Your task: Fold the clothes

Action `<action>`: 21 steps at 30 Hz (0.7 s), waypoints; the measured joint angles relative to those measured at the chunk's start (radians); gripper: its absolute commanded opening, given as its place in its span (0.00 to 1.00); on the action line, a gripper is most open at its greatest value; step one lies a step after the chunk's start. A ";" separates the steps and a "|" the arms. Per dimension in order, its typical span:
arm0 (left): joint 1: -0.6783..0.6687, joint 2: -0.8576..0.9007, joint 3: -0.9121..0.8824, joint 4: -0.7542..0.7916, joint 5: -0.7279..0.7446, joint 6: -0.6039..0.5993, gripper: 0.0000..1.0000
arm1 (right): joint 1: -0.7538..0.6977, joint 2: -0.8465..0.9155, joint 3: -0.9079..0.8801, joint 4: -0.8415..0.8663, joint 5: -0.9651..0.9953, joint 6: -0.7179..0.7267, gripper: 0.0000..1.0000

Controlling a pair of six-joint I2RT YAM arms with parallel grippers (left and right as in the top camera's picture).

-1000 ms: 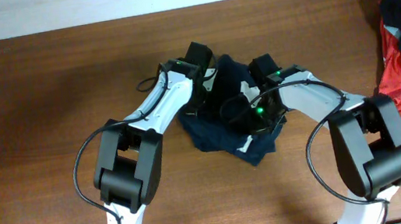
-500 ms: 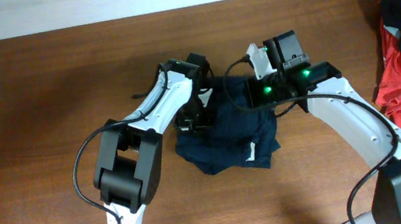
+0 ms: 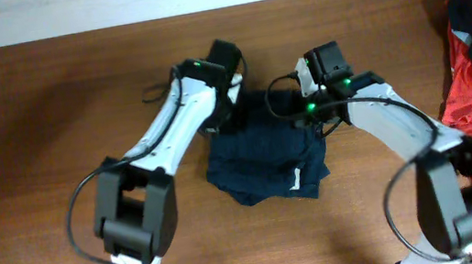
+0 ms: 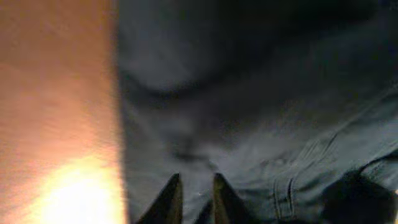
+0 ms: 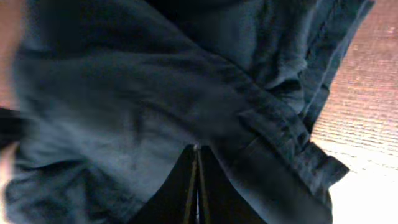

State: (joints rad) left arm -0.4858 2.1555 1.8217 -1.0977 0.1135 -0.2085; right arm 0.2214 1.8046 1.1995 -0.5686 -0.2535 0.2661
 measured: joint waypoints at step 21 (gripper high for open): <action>0.154 0.183 0.010 -0.030 0.377 0.304 0.59 | -0.021 0.091 -0.001 -0.026 0.029 0.000 0.04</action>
State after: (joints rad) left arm -0.3321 2.3386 1.8317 -1.1275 0.4908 0.0952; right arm 0.2001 1.8954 1.1984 -0.5941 -0.2249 0.2657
